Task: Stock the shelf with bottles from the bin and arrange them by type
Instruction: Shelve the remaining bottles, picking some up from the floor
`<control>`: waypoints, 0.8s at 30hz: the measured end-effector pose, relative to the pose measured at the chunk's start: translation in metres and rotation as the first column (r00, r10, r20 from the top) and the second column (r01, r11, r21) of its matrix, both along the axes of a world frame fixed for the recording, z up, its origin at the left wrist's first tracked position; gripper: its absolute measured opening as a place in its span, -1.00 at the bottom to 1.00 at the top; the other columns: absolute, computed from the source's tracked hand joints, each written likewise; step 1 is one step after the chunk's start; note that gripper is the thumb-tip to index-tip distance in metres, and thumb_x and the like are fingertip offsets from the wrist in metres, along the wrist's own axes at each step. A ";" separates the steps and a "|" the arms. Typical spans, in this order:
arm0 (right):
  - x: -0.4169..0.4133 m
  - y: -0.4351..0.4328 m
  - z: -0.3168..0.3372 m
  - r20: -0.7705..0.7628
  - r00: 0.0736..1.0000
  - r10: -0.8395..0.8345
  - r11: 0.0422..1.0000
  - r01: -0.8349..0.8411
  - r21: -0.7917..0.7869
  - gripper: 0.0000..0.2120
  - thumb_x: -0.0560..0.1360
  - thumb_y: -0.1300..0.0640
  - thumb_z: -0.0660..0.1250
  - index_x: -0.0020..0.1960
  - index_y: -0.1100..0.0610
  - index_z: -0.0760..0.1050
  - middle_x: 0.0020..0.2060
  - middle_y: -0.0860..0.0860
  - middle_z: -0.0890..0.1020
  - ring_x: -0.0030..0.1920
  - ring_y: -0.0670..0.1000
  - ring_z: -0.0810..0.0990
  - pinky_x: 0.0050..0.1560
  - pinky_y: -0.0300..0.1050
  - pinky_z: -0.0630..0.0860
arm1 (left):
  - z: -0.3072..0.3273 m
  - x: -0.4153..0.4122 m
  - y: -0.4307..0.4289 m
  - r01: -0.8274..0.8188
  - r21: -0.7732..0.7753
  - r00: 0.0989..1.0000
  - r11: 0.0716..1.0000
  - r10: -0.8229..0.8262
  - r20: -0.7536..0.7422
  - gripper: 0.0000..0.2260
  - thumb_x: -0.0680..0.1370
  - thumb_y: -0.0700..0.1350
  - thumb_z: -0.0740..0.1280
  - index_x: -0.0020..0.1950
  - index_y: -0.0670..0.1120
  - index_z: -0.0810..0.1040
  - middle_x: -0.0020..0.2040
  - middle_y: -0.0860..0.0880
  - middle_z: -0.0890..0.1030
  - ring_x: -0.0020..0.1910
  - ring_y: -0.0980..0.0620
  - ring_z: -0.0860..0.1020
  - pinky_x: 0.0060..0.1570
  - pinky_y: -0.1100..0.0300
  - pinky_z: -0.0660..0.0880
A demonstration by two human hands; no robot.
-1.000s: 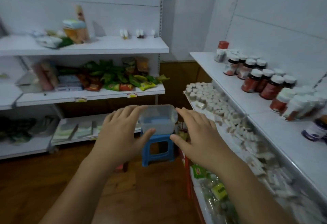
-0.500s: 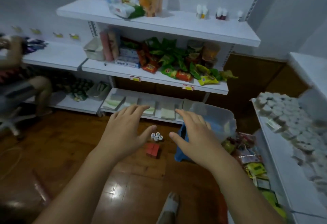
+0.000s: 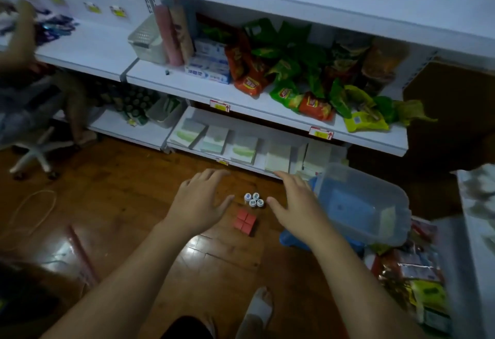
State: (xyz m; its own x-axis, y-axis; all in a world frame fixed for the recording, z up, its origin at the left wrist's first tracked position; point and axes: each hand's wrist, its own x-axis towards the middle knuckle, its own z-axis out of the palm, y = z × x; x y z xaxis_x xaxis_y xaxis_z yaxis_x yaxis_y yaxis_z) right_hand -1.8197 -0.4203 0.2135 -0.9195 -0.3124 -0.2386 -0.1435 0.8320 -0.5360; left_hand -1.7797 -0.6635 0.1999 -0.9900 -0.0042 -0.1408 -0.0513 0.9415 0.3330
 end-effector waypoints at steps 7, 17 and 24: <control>-0.074 -0.024 -0.166 0.197 0.960 -0.196 0.978 0.207 -0.035 -0.45 0.60 -0.05 0.39 0.53 -0.15 0.29 0.42 -0.12 0.43 0.29 -0.11 0.47 0.25 -0.14 0.49 | -0.186 -0.081 -0.018 0.058 0.038 0.952 0.998 -0.067 0.299 -0.53 0.64 0.17 0.32 0.54 0.17 0.36 0.42 0.15 0.49 0.24 0.07 0.56 0.02 0.19 0.42; -0.168 -0.055 -0.596 0.277 0.869 -0.410 0.911 0.402 0.088 -0.44 0.50 0.01 0.50 0.46 -0.04 0.42 0.31 -0.02 0.56 0.32 0.10 0.56 0.24 0.01 0.53 | -0.613 -0.225 -0.041 0.095 0.099 0.935 0.991 -0.123 0.333 -0.38 0.55 0.07 0.50 0.54 0.05 0.35 0.42 -0.05 0.51 0.25 -0.15 0.59 0.15 -0.07 0.60; -0.200 -0.057 -0.793 0.217 0.904 -0.368 0.918 0.316 0.239 -0.14 0.33 -0.12 0.57 0.54 -0.05 0.31 0.44 0.03 0.46 0.44 0.17 0.42 0.42 0.18 0.43 | -0.779 -0.281 -0.017 0.235 0.122 0.907 0.964 -0.262 0.329 -0.17 0.42 -0.03 0.62 0.59 0.14 0.26 0.49 0.01 0.39 0.30 -0.14 0.56 0.17 -0.07 0.61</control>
State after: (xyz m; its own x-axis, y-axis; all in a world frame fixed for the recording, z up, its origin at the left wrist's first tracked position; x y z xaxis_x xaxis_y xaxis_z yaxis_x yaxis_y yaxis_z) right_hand -2.0199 -0.4771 -0.5794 -0.8616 0.0869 -0.5001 0.2872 0.8958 -0.3392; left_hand -2.0610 -0.6806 -0.5795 -0.8501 0.2605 -0.4577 0.0581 0.9102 0.4101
